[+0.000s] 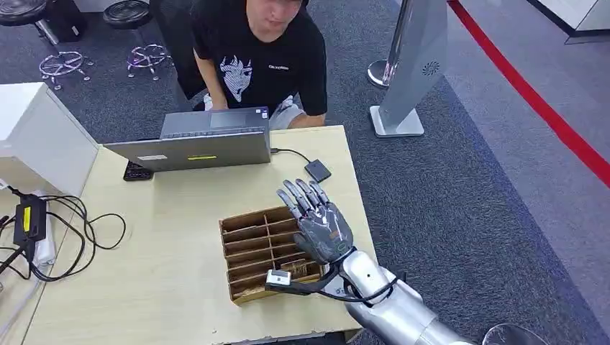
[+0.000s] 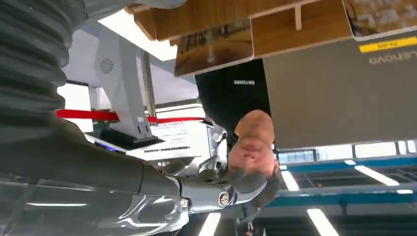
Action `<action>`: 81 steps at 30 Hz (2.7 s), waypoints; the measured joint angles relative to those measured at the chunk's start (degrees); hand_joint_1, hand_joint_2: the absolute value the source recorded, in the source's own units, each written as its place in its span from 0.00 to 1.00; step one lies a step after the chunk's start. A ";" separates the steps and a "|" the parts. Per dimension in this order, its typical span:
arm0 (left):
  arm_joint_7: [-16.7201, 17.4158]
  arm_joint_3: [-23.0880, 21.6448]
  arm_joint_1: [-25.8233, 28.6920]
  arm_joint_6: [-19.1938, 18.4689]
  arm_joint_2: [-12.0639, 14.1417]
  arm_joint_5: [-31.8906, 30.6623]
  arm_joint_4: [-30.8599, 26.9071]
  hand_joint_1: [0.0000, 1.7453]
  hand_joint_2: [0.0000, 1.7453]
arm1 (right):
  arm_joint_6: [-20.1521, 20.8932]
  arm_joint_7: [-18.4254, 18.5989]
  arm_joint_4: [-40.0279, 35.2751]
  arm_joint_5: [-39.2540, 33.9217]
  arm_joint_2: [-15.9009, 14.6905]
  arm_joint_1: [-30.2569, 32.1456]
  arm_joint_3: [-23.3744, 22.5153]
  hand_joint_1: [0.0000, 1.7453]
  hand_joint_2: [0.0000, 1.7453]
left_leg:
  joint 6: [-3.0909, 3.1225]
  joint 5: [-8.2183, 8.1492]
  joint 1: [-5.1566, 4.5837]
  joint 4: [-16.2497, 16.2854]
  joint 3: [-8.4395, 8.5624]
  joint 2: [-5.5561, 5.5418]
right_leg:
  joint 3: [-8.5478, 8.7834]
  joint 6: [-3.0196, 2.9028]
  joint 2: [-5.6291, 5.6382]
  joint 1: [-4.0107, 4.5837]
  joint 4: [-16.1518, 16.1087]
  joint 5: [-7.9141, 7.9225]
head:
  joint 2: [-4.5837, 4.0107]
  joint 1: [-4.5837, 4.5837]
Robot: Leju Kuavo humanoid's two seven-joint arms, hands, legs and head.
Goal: Pass the card to the sensor for recognition and then transmit it.
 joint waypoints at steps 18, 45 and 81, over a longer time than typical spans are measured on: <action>0.00 0.13 0.00 -0.02 0.00 -0.17 0.00 0.00 1.00 | 1.55 -0.72 2.08 -1.71 0.59 -1.37 1.11 0.00 1.00 | 0.00 0.00 0.00 0.00 0.05 0.02 | 0.02 -0.01 0.01 0.00 0.00 0.02 | 0.00 0.00; -0.20 1.46 0.00 -0.11 -0.02 -1.53 0.00 0.00 1.00 | 5.42 -1.07 2.80 -5.20 0.59 -3.41 3.52 1.00 1.00 | 0.00 0.00 0.00 0.00 0.04 0.01 | 0.02 0.00 0.01 0.00 -0.01 0.02 | 0.00 0.00; -0.35 5.00 0.02 -0.07 -0.02 -3.56 0.00 0.00 1.00 | 3.52 -0.65 -23.53 -6.71 -5.96 -5.06 -0.83 1.00 1.00 | 0.00 0.00 0.00 0.01 0.03 0.01 | 0.01 0.00 0.01 0.00 0.00 0.02 | 0.00 -0.02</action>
